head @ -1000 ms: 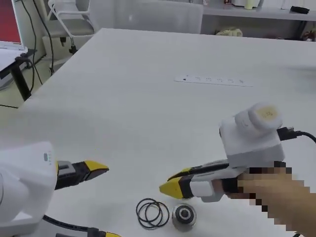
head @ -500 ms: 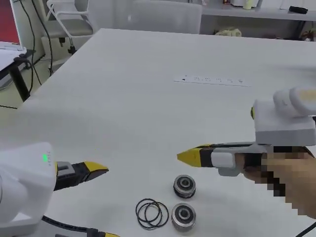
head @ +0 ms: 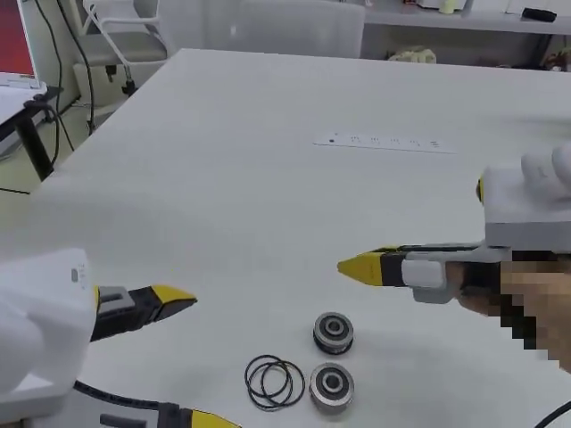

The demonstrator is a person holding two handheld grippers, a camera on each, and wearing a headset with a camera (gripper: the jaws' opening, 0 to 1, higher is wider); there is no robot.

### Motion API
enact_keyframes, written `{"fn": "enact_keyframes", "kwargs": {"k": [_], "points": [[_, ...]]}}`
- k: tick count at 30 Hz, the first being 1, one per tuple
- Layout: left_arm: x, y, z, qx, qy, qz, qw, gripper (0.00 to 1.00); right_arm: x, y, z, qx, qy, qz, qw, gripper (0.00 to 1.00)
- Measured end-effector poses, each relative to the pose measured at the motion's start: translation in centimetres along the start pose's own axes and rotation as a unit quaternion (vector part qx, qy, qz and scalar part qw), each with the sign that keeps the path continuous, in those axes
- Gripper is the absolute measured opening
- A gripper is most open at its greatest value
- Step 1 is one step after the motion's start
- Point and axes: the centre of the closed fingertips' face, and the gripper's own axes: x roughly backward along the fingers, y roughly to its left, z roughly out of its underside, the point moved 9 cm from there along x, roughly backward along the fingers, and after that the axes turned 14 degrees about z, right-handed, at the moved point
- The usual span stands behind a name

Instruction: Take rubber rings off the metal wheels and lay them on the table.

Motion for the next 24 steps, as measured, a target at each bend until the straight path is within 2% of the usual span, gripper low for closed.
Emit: {"fn": "enact_keyframes", "kwargs": {"k": [9, 16, 20, 24], "points": [[0.0, 0.0, -0.1, -0.01, 0.009, 0.003, 0.9999, 0.74, 0.0, 0.2, 0.1, 0.048, 0.003, -0.001, 0.9989, 0.26], [0.4, 0.2, -0.3, -0.012, 0.007, -0.001, 0.9999, 0.73, 0.0, 0.5, 0.2, 0.097, 0.005, -0.004, 0.9953, 0.3], [0.7, 0.3, -0.5, -0.012, 0.009, 0.002, 0.9999, 0.74, 0.0, 0.4, 0.4, 0.11, 0.01, -0.004, 0.9939, 0.32], [1.0, 0.3, -0.7, -0.019, 0.02, 0.009, 0.9996, 0.74, 0.1, 0.5, 0.5, 0.121, 0.011, -0.012, 0.9925, 0.33]]}}
